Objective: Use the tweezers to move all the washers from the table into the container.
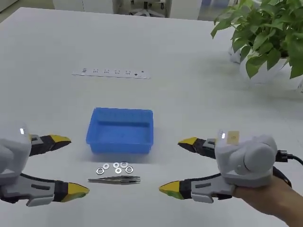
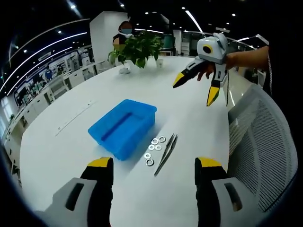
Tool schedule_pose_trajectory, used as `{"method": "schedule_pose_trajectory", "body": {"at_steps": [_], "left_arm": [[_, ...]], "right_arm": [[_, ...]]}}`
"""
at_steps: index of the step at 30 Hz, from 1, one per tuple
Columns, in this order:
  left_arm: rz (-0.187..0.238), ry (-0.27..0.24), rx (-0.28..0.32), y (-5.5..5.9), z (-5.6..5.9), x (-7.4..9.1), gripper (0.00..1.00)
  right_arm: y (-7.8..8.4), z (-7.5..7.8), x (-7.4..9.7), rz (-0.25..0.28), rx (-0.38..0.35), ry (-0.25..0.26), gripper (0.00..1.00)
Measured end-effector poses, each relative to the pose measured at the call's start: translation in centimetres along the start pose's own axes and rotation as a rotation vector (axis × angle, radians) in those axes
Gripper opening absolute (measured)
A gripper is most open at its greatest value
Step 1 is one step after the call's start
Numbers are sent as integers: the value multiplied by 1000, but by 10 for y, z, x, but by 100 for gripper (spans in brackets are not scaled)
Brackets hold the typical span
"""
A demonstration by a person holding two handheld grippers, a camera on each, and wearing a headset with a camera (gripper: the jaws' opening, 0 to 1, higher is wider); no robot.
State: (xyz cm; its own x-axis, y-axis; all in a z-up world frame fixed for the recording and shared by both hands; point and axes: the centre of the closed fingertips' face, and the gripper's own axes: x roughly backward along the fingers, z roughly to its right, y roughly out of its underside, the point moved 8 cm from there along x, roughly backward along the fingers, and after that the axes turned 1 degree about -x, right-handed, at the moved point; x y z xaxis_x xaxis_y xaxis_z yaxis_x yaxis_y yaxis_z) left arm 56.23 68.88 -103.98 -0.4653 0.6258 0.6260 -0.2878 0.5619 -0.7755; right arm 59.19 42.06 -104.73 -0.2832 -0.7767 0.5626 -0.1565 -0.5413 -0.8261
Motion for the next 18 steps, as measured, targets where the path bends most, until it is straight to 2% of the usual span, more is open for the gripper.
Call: {"method": "schedule_pose_trajectory", "body": {"at_steps": [7, 12, 16, 18], "left_arm": [[-28, 37, -16, 5, 1, -13, 67], [-59, 60, -53, 7, 1, -21, 61], [-92, 85, -81, 11, 0, -28, 57], [-98, 102, -87, 13, -1, -31, 51]], "right_arm": [[2, -1, -15, -43, 54, -52, 59], [4, -1, -27, -86, 99, -98, 52], [5, -3, -36, -99, 114, -135, 46], [6, -4, -41, -112, 126, -156, 43]]}}
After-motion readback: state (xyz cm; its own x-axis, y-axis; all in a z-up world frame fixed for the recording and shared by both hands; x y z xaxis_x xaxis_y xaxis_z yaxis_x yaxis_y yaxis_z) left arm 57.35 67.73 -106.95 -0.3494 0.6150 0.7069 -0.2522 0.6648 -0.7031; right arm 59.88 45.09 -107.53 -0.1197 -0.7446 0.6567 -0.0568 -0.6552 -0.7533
